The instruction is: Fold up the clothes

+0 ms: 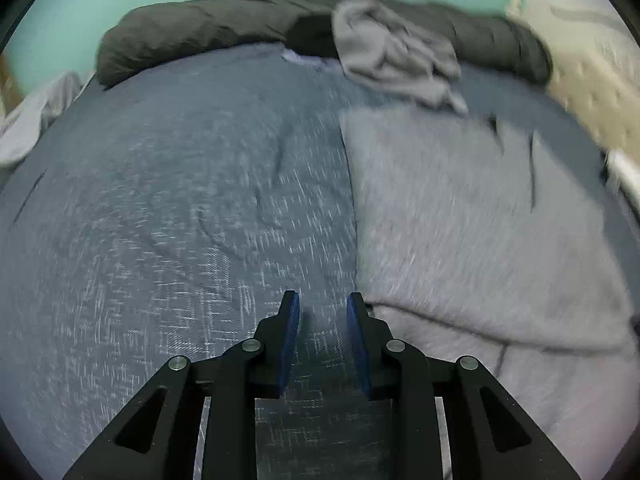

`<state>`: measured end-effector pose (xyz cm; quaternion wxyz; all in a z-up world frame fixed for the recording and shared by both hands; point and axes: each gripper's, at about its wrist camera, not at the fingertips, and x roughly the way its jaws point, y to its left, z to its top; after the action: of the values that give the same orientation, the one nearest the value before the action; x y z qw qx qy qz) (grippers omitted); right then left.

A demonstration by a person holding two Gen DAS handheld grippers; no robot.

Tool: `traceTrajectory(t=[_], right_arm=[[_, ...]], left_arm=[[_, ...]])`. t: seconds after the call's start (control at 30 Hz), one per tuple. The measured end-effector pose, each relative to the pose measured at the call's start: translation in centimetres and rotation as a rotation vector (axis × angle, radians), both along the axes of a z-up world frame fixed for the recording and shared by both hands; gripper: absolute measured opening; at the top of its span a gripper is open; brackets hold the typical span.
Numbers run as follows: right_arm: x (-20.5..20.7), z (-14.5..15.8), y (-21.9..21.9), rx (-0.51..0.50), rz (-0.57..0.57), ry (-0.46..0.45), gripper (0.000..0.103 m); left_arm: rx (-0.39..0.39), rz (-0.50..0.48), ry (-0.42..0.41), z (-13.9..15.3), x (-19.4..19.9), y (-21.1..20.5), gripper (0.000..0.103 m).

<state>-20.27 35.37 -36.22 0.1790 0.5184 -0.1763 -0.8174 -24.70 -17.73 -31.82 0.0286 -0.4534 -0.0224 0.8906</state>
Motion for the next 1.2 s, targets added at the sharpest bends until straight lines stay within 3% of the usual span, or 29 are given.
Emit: traceTrajectory(t=[0.07,0.13,0.33,0.43,0.53,0.63,0.73,0.83,0.93,1.0,1.1,1.2], right_arm=[[0.2,0.2,-0.1,0.005,0.001,-0.001,0.003],[0.4,0.4,0.0,0.011,0.000,-0.002,0.003],[1.1,2.5,0.7,0.046,-0.072,0.067,0.004],[1.3,3.4,-0.3,-0.030,-0.023,0.122,0.007],[0.9,2.8,-2.8,-0.011,0.071,0.100,0.006],[0.5,0.7,-4.0,0.015,0.093,0.011,0.006],[0.1,0.1,-3.0,-0.002,0.048,-0.020,0.006],[0.4,1.2,-1.9,0.004,0.012,0.010,0.006],[1.1,2.1,-1.1,0.007,-0.012,-0.001,0.007],[1.8,3.0,-1.0,0.025,0.017,-0.009,0.013],[3.4,4.6,-0.5,0.078,0.079,-0.021,0.030],[5.0,5.3,0.0,0.107,0.131,-0.052,0.032]], left_arm=[[0.058,0.012,0.010,0.6,0.1,-0.2,0.029],[0.064,-0.006,0.003,0.6,-0.6,0.9,0.029],[0.032,-0.054,-0.050,-2.0,-1.7,4.1,0.029],[0.033,-0.044,-0.073,-3.6,-1.5,4.3,0.029],[0.053,-0.020,-0.066,-3.9,-1.0,3.9,0.029],[0.068,0.013,-0.061,-3.2,-0.4,3.3,0.030],[0.096,0.031,-0.064,-1.9,1.4,2.6,0.030],[0.110,0.034,-0.075,-0.2,4.2,1.9,0.031],[0.126,0.027,-0.095,1.3,7.2,1.4,0.039],[0.146,0.011,-0.116,1.8,9.3,1.3,0.046],[0.164,-0.010,-0.158,2.0,12.5,1.4,0.053],[0.168,-0.038,-0.200,1.9,15.6,1.9,0.054]])
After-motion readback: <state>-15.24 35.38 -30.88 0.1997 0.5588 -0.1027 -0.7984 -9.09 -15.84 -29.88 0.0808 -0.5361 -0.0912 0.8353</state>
